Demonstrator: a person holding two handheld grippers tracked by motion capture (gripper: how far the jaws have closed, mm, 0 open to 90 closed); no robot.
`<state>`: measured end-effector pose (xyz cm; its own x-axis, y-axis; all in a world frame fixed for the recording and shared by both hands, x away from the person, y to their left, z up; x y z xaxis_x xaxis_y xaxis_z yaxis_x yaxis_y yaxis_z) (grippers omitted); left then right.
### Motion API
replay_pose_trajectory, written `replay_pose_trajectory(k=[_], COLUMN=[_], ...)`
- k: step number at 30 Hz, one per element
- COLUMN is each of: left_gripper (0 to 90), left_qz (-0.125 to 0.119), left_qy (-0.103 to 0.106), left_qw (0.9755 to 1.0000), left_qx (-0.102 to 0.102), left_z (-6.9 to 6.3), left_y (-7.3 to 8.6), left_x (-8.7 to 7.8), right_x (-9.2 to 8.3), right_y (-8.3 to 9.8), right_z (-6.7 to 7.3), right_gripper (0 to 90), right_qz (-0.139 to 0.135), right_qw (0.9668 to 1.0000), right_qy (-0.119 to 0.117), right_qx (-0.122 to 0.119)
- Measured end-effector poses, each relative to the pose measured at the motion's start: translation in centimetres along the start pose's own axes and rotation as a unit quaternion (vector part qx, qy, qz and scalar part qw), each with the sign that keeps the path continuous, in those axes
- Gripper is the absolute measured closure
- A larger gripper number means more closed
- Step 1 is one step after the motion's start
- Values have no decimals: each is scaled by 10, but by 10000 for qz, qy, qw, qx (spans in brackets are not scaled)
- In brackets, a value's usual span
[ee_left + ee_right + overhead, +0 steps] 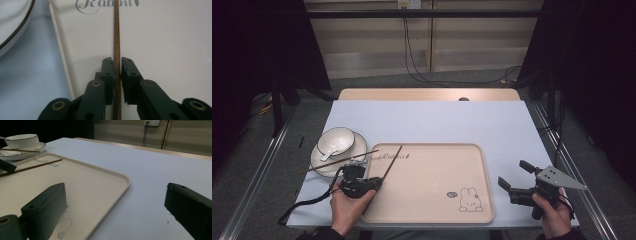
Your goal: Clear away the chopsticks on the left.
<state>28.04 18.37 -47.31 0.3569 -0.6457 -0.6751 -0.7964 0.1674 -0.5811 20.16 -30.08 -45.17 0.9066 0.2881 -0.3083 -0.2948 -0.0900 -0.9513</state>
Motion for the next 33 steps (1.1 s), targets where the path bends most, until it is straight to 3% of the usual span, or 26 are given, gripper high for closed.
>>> replay_pose_trajectory(k=[4, 7, 8, 9, 11, 14, 15, 20, 22, 24, 25, 27, 29, 31, 33], left_gripper=[726, 601, 601, 517, 491, 336, 336, 217, 149, 136, 60, 45, 47, 45, 46], left_qz=[-12, -3, -16, -74, -104, -176, -198, -379, -518, -568, -530, -500, -433, -423, -472], left_qy=[50, 107, 118, 226, 212, 320, 319, 705, 802, 849, 889, 983, 1132, 1350, 1411], left_qw=[10000, 9999, 9998, 9995, 9993, 9979, 9976, 9923, 9899, 9880, 9871, 9828, 9798, 9749, 9740], left_qx=[5, 81, 128, 224, 279, 535, 580, 946, 1047, 1157, 1221, 1481, 1592, 1721, 1711], left_z=[0, 0, 0, 0, 0, 1, 0, -1, -1, -1, -1, 0, 1, 4, 7], left_y=[0, -1, -2, -3, -4, -6, -6, -9, -10, -10, -10, -8, -7, -5, -4], left_x=[-1, -3, -3, -5, -6, -10, -11, -21, -25, -29, -31, -35, -38, -43, -47], right_x=[0, 0, 0, -1, -1, -1, -1, -1, -1, -1, -1, -1, -1, -1, -1], right_y=[0, 0, 0, 0, 0, 0, 0, 0, 0, 0, 0, 0, 0, 0, 0], right_z=[0, 0, 0, 0, -1, 0, 0, 0, 0, 0, 0, 0, -1, -1, 0], right_gripper=[38, 38, 38, 38, 38, 38, 38, 39, 39, 39, 39, 39, 39, 39, 39], right_qz=[-6, -17, -17, -10, -12, -16, -16, -17, -22, -25, -19, -22, -38, -36, -26], right_qw=[10000, 10000, 10000, 10000, 10000, 10000, 10000, 10000, 10000, 10000, 10000, 10000, 10000, 10000, 10000], right_qy=[4, 3, 3, -12, -13, 8, 8, -40, -20, -26, -38, -26, -11, -11, 2], right_qx=[-14, -2, -2, 9, 5, -10, -10, 3, 5, 5, 1, -7, -24, -19, -12])
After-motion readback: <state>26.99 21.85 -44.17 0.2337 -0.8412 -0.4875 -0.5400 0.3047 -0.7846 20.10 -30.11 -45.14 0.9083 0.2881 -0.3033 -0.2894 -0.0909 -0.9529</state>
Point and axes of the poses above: each handheld gripper's, and its own axes: x roughly forward along the jaws, y roughly out of its underside, z roughly to its left, the point moved 1 cm from there along x, roughly forward along the jaws, and after that the axes turned 11 degrees about y, right-handed, at the moved point
